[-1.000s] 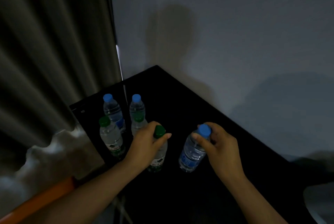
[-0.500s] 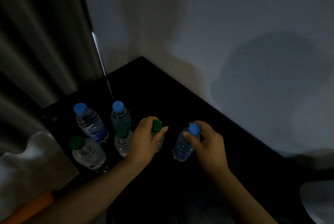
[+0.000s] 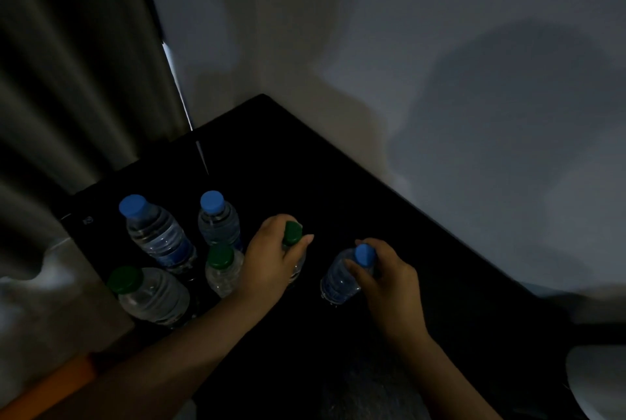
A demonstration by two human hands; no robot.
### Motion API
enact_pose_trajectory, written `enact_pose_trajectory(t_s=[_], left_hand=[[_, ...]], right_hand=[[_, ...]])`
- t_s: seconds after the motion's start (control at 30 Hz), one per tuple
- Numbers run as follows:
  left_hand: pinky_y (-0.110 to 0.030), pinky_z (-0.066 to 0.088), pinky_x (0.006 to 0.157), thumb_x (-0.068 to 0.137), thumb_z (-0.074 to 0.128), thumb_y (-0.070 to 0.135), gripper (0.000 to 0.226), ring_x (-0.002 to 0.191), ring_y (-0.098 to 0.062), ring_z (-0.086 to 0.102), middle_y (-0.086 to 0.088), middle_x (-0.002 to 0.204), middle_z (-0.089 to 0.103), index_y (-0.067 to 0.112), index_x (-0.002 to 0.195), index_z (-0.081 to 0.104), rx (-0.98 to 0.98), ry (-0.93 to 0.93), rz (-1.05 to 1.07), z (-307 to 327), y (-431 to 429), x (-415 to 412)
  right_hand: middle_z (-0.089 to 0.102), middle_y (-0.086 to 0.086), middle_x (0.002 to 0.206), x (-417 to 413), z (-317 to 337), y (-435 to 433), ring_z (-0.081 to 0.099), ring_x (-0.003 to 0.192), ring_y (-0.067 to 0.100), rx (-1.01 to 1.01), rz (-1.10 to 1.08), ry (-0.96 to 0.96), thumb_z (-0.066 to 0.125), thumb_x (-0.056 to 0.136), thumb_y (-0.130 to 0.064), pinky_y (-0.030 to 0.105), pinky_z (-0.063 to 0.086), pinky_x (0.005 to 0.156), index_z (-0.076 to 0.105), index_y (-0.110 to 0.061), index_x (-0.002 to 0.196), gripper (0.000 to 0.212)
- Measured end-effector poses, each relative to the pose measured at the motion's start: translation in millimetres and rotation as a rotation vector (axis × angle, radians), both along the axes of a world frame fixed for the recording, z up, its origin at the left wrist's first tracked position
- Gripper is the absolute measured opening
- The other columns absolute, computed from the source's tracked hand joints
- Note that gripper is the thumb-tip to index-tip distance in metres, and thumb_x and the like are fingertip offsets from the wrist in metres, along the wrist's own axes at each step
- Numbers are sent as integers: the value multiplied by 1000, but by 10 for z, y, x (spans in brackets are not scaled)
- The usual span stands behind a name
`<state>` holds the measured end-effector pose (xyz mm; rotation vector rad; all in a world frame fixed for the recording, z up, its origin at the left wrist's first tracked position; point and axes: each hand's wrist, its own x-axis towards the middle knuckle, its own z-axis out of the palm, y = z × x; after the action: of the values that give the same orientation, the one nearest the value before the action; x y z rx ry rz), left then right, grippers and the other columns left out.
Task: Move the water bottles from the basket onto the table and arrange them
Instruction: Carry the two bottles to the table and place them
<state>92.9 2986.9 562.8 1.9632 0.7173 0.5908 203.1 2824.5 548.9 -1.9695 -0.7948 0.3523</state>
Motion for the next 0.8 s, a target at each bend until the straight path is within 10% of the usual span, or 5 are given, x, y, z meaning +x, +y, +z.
enact_pose_trajectory(t_s=[0.37,0.53,0.7,0.8], left_hand=[[-41,44,78,89,62,15,22,88,-30,55,-19,96,56,-3,100,58,16,87,-11,67,-1,-39],[-34,45,87,90,61,18,33,104,-27,55,-14,119,53,5,119,52,15,215,-64,210,18,-40],[-27,43,88,90,61,26,44,109,-20,53,-5,131,48,14,130,47,204,307,-180,479,49,-67],[-20,39,80,90,61,28,39,98,-13,52,-2,128,49,16,126,49,313,307,-267,649,27,-131]], right_hand=[[56,-39,104,23,-71,9,56,98,-16,-88,8,-65,72,83,-27,1,47,72,44,-59,108,49],[48,-23,118,53,-49,-88,51,104,-7,-267,-36,-51,73,80,-36,7,47,81,39,-30,138,67],[57,-14,104,-37,137,-372,51,77,-4,-520,92,-311,64,80,-45,6,35,57,53,-31,117,42],[58,-7,120,-58,210,-512,53,90,1,-705,129,-297,65,83,-44,7,34,69,50,-29,127,50]])
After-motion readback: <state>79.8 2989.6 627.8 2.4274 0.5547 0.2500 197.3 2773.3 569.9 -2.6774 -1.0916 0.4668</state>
